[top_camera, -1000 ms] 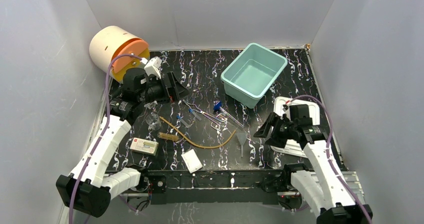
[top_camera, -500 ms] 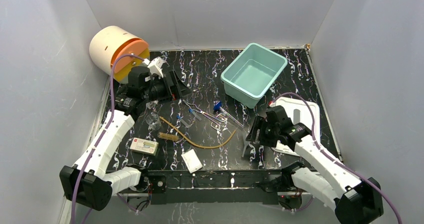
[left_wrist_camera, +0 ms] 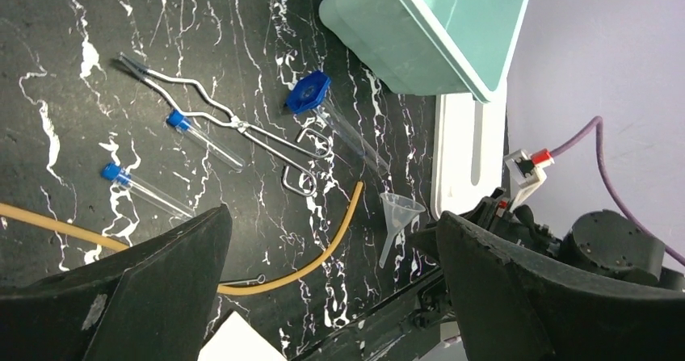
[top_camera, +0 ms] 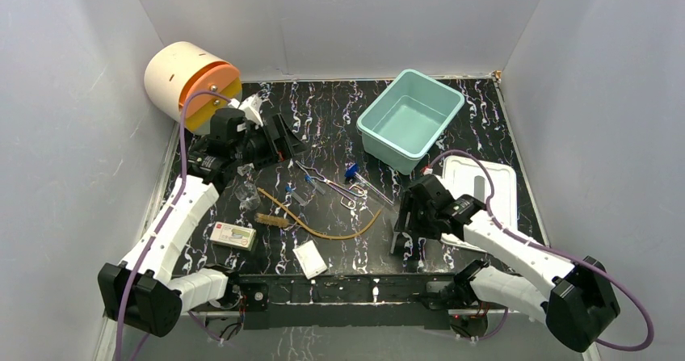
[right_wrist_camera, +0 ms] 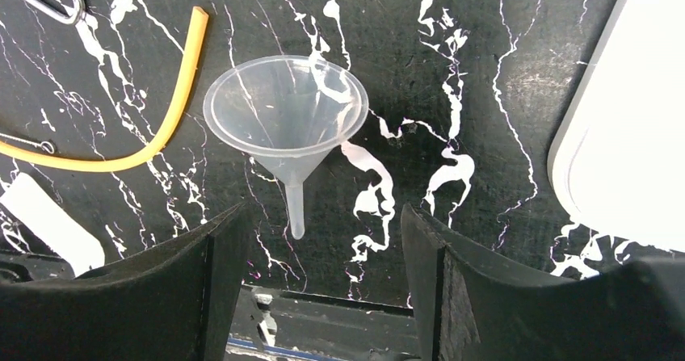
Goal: Organize the chemistry lab equipment
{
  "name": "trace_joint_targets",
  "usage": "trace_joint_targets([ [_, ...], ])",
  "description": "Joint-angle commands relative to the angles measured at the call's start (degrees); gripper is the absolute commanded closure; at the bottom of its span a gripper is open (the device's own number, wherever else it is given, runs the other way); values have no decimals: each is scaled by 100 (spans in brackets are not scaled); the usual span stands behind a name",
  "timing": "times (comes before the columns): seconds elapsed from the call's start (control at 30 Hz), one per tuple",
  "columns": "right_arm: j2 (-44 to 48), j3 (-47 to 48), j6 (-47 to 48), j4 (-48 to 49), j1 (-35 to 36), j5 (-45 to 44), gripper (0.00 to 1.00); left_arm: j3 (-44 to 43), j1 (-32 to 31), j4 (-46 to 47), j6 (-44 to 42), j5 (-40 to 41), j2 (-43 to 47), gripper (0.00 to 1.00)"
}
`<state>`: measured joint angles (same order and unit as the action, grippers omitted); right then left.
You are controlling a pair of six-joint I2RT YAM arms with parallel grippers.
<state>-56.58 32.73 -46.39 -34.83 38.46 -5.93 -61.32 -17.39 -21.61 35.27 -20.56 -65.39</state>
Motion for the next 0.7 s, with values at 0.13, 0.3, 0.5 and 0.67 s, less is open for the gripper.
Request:
trace_joint_targets([
  [0.13, -432, 836, -543, -368, 689, -857, 29, 221, -28, -661, 473, 324, -307, 23],
  [0.3, -650, 562, -1001, -122, 1186, -1230, 30, 285, -27, -768, 659, 485, -370, 27],
  [0.5, -442, 53, -962, 446, 1311, -1207, 38, 378, -27, -775, 656, 391, -357, 26],
  [0.67, -739, -13, -814, 694, 1409, -1099, 39, 419, -28, -769, 714, 348, -326, 26],
])
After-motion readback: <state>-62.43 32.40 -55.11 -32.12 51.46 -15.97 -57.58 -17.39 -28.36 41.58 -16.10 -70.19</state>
